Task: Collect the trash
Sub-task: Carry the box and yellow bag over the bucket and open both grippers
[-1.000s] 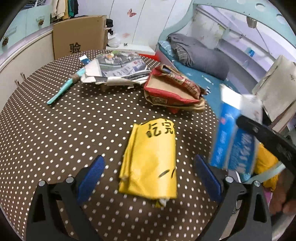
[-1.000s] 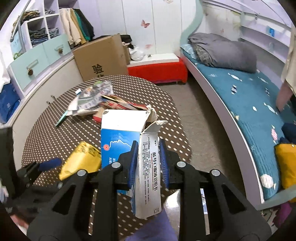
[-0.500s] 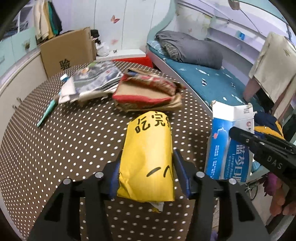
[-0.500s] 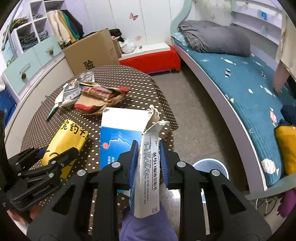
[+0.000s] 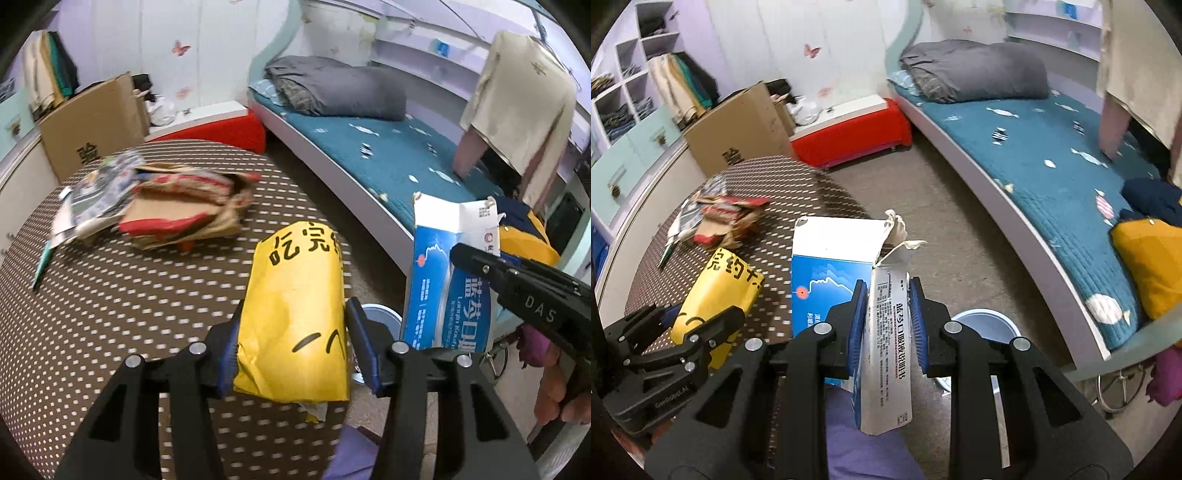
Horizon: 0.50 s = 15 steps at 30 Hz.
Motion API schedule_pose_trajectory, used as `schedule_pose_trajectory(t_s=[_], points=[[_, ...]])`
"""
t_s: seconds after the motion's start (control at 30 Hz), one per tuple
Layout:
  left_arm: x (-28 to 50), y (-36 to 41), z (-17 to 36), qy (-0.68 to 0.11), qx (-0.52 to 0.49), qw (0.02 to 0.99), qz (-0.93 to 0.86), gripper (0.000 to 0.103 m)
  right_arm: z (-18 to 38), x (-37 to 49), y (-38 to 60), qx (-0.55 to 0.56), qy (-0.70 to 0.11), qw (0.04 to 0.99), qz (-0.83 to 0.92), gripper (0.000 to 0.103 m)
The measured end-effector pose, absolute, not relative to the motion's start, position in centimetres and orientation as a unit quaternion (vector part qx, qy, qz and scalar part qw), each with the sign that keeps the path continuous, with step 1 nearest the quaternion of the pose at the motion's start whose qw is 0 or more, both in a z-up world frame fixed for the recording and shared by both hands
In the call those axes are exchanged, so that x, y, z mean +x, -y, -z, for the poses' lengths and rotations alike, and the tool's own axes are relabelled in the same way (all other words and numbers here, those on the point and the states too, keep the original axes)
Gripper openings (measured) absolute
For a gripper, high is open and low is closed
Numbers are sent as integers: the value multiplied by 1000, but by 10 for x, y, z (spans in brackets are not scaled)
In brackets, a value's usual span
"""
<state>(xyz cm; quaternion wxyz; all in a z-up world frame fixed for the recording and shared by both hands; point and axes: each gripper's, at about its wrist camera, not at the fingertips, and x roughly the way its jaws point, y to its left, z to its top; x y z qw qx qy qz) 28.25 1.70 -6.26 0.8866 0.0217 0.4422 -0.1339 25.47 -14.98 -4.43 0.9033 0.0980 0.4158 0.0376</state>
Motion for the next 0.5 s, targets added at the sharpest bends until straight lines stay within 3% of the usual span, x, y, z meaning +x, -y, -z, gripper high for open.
schedule_pose_trajectory(t_s=[0.5], points=[[284, 88, 85, -467, 71, 856, 210, 54, 68, 228, 236, 143, -431, 890, 36, 24]])
